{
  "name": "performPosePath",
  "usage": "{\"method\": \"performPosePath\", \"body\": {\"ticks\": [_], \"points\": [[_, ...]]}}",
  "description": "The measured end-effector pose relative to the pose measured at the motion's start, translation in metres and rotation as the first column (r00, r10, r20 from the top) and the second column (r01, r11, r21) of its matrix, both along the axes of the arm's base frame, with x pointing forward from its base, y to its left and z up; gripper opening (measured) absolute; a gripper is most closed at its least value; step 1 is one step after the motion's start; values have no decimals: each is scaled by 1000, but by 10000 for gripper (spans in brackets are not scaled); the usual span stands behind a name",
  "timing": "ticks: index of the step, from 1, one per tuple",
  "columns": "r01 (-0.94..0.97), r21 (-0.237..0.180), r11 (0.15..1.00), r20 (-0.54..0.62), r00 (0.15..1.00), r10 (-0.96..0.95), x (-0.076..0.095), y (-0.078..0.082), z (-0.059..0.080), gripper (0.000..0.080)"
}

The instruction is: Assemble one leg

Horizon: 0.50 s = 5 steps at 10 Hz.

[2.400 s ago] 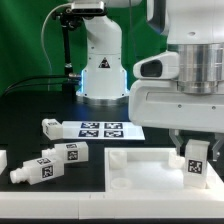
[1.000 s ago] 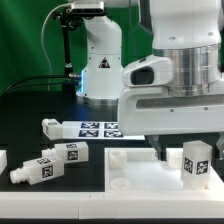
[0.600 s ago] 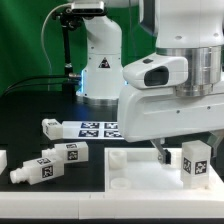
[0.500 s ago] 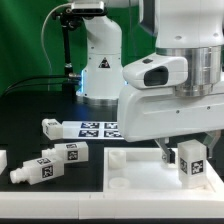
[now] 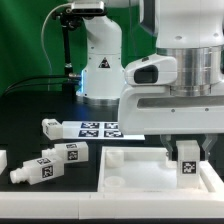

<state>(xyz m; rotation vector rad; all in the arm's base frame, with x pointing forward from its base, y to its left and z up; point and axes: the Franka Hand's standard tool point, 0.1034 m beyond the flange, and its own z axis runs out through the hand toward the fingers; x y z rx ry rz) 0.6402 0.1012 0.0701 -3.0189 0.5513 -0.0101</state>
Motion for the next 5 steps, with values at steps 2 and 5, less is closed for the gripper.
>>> {"method": "performPosePath", "body": {"ticks": [2, 5], "points": [[294, -4, 956, -47, 955, -293, -2, 9, 1, 286], [751, -16, 660, -96, 656, -749, 2, 13, -1, 287]]}}
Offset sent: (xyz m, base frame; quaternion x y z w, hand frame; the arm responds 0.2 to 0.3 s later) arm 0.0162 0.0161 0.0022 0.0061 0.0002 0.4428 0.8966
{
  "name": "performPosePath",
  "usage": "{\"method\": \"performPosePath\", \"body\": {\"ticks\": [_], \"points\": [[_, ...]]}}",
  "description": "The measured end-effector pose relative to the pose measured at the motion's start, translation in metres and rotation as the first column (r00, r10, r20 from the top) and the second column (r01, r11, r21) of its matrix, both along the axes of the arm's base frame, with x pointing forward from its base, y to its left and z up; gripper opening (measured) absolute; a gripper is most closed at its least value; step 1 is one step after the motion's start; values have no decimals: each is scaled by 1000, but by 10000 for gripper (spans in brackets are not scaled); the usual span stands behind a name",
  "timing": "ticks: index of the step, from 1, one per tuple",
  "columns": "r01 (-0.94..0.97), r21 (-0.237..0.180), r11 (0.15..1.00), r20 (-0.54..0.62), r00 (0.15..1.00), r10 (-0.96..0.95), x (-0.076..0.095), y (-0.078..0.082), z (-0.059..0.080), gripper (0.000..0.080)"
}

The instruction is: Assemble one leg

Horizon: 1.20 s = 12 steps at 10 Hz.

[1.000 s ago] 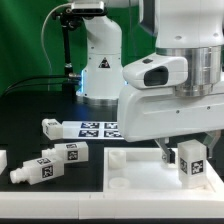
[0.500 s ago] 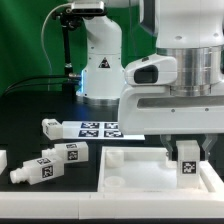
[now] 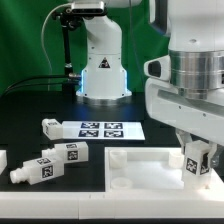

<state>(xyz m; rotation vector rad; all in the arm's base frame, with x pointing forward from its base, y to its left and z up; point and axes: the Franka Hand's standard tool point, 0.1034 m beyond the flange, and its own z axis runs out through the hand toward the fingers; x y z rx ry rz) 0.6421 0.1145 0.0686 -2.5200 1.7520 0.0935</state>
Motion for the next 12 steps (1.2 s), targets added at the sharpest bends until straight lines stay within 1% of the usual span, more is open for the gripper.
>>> {"method": "performPosePath", "body": {"ticks": [1, 2, 3, 5, 6, 8, 9, 12], "points": [[74, -1, 997, -7, 997, -74, 0, -2, 0, 287], [98, -1, 995, -12, 995, -98, 0, -3, 0, 287], [171, 5, 985, -17, 985, -171, 0, -1, 0, 287], [300, 10, 954, -30, 954, -299, 1, 0, 0, 287], [382, 10, 924, -39, 924, -381, 1, -1, 1, 287], [632, 14, 775, -74, 773, -630, 3, -2, 1, 287], [691, 33, 722, -69, 722, -688, 5, -1, 1, 287], [661, 35, 750, -56, 750, -659, 4, 0, 1, 287]]}}
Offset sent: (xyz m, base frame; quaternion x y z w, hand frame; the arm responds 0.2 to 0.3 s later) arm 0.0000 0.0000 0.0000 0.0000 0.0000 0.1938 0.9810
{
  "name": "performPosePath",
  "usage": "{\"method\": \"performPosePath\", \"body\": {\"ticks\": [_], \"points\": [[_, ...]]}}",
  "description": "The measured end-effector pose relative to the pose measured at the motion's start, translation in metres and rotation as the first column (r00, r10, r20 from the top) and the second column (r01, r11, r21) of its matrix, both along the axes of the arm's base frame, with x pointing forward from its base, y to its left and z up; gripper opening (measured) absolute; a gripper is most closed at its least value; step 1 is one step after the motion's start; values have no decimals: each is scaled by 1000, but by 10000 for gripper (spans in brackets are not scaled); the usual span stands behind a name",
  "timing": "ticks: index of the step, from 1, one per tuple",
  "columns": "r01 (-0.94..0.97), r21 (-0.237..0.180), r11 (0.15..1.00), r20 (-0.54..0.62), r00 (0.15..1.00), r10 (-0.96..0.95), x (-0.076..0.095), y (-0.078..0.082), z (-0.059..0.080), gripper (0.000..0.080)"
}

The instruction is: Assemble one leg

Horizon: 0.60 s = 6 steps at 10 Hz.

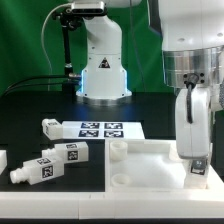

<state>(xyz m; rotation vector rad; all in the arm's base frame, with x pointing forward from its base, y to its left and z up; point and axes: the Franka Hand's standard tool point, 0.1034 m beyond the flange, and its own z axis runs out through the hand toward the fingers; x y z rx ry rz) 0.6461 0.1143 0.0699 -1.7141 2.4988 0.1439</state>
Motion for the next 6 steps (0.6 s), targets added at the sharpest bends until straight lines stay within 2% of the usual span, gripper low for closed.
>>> {"method": "performPosePath", "body": {"ticks": [1, 2, 3, 4, 5, 6], "points": [[-5, 0, 1000, 0, 1000, 5, 0, 0, 0, 287], [-14, 0, 1000, 3, 1000, 14, 0, 1, 1, 445], [-65, 3, 998, 26, 998, 65, 1, 2, 15, 573], [-89, 11, 996, 51, 995, 88, 1, 1, 33, 573], [-95, 20, 995, 73, 993, 94, 1, 0, 47, 636], [-95, 20, 995, 72, 993, 94, 2, -1, 47, 646]]}}
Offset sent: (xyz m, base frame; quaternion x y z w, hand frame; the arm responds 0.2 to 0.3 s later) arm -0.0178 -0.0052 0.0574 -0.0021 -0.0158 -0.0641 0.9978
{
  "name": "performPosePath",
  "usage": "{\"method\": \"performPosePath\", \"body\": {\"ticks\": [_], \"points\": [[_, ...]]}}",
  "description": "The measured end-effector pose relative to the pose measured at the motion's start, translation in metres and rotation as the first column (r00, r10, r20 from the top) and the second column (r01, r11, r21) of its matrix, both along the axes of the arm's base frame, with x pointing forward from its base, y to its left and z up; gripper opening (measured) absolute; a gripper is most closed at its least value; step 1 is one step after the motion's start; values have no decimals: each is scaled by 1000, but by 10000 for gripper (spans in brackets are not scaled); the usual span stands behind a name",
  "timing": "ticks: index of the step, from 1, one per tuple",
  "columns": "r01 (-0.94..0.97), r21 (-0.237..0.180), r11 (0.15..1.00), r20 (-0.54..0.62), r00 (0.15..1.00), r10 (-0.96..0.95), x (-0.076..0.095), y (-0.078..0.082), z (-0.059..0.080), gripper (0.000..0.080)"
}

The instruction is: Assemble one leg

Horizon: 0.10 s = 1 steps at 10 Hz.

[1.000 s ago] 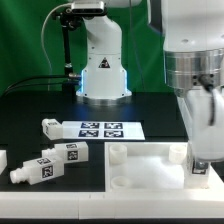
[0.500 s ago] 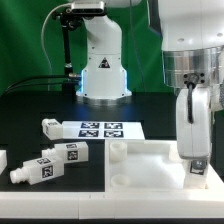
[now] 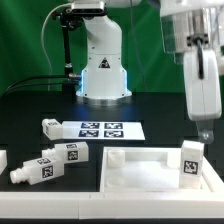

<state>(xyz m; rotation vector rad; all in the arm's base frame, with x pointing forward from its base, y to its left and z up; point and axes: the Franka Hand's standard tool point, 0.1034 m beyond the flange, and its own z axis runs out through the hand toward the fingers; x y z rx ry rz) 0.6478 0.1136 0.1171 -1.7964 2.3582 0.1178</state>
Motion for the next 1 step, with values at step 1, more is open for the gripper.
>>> {"method": "performPosePath", "body": {"ticks": [1], "points": [[-2, -1, 1000, -2, 1000, 2, 0, 0, -2, 646]]}}
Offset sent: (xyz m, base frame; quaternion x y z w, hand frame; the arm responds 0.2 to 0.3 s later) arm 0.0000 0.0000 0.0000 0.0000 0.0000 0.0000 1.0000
